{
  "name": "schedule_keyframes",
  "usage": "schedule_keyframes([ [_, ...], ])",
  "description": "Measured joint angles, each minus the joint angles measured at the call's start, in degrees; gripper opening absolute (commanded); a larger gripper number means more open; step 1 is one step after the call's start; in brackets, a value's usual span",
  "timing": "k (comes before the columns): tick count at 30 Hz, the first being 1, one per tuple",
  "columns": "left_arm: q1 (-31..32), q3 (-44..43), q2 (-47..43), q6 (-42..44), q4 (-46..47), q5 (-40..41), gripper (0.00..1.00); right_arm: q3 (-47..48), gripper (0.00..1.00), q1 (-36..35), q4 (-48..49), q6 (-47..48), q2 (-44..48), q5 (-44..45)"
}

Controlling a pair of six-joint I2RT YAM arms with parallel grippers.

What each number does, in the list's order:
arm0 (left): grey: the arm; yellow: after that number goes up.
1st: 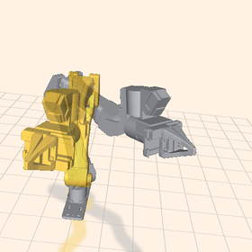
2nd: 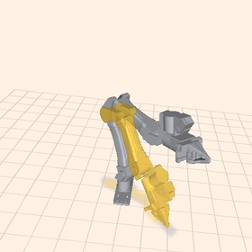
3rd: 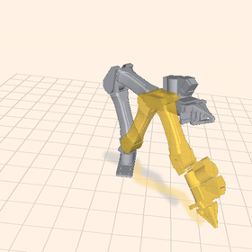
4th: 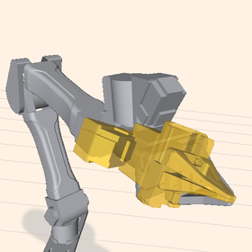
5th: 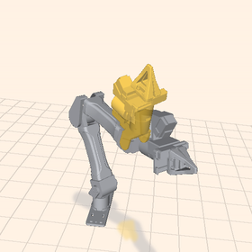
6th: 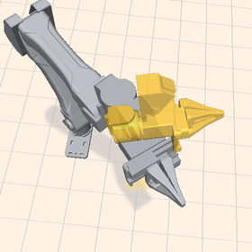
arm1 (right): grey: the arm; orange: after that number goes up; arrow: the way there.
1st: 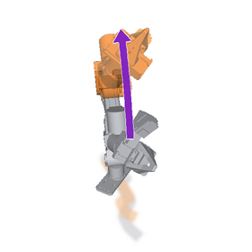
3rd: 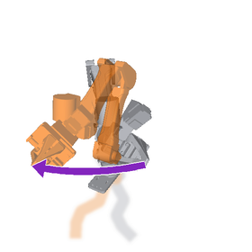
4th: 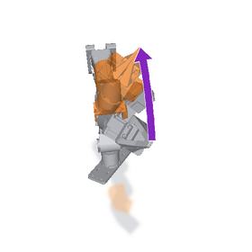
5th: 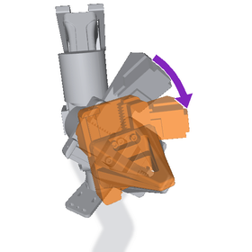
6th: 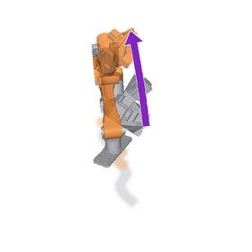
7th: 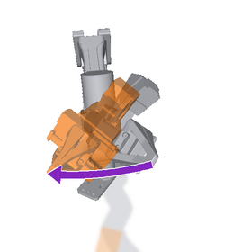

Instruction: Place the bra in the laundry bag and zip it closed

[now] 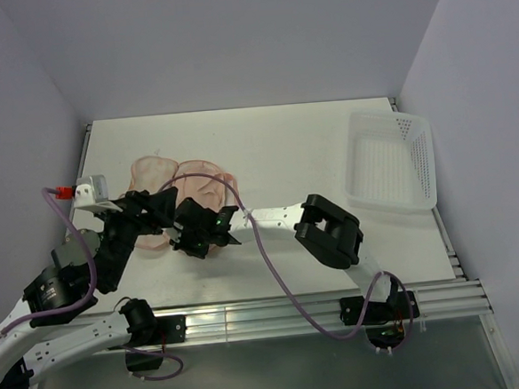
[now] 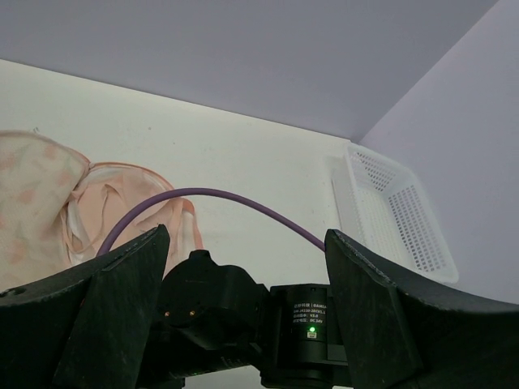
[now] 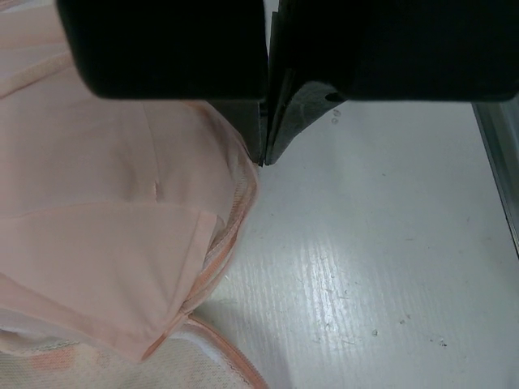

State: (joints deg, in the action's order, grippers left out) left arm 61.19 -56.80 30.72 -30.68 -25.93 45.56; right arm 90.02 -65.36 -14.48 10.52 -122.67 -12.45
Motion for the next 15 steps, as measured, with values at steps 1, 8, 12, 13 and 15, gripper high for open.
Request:
schedule_keyframes([
  [1,0.02,0.07,0.09,0.00,0.04,-0.20,0.84,-0.59,0.00,0.02,0.79,-0.22,0.33,0.17],
  [8,0.02,0.33,0.24,0.02,0.09,-0.68,0.84,-2.67,0.07,0.15,4.00,-0.83,1.73,1.60],
  [12,0.02,0.33,0.24,0.04,0.20,-0.72,0.84,-3.21,0.14,0.15,4.61,-0.70,2.03,1.01],
  [13,0.00,0.33,0.24,0.07,0.26,-0.72,0.84,-3.54,0.17,0.15,4.68,-0.72,2.27,0.87],
  [15,0.02,0.35,0.24,0.20,0.48,-0.76,0.84,-3.65,0.21,0.24,4.83,-0.70,2.45,0.83],
])
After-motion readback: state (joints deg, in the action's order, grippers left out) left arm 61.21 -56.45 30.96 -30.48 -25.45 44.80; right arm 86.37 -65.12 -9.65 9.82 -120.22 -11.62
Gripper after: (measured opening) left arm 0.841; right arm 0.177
